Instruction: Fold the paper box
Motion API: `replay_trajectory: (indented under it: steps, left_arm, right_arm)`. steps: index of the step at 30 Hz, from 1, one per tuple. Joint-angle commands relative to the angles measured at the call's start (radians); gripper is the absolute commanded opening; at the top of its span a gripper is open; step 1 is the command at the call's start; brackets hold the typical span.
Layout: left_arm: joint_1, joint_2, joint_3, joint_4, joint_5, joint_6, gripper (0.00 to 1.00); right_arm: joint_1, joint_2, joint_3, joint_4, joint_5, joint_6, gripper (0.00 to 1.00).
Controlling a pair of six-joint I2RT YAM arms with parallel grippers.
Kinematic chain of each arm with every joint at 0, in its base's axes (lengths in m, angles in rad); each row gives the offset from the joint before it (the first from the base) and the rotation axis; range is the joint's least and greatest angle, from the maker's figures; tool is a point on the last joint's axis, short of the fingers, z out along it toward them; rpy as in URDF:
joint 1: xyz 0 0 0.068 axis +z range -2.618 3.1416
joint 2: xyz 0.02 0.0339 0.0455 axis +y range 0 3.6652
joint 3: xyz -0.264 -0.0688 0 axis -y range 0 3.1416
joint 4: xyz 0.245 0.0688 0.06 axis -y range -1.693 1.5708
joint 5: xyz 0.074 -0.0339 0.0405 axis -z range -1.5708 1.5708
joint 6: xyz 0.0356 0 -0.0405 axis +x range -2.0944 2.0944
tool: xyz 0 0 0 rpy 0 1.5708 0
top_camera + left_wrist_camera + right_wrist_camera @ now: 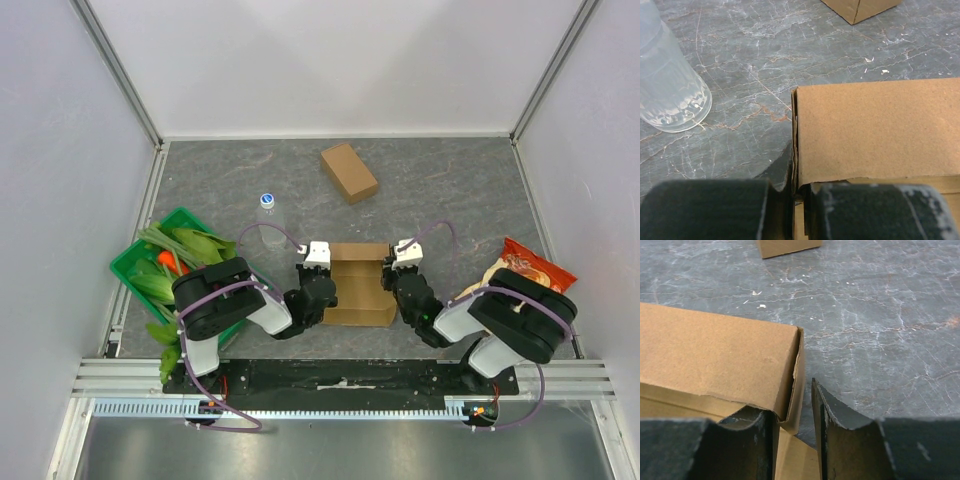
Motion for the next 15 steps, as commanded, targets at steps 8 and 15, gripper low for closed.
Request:
replay_trajectory:
  steps: [8,15]
  left_arm:
    - [-0.006,-0.034,0.041,-0.183,-0.033,-0.211,0.02]
    - [-0.006,-0.043,0.058,-0.3,-0.075,-0.344,0.02]
  right_arm:
    - [0.044,0.161,0.09,0.124,0.369,0.061,0.0]
    - [0.119,0.195,0.226,-0.236,0.719,0.356,0.0]
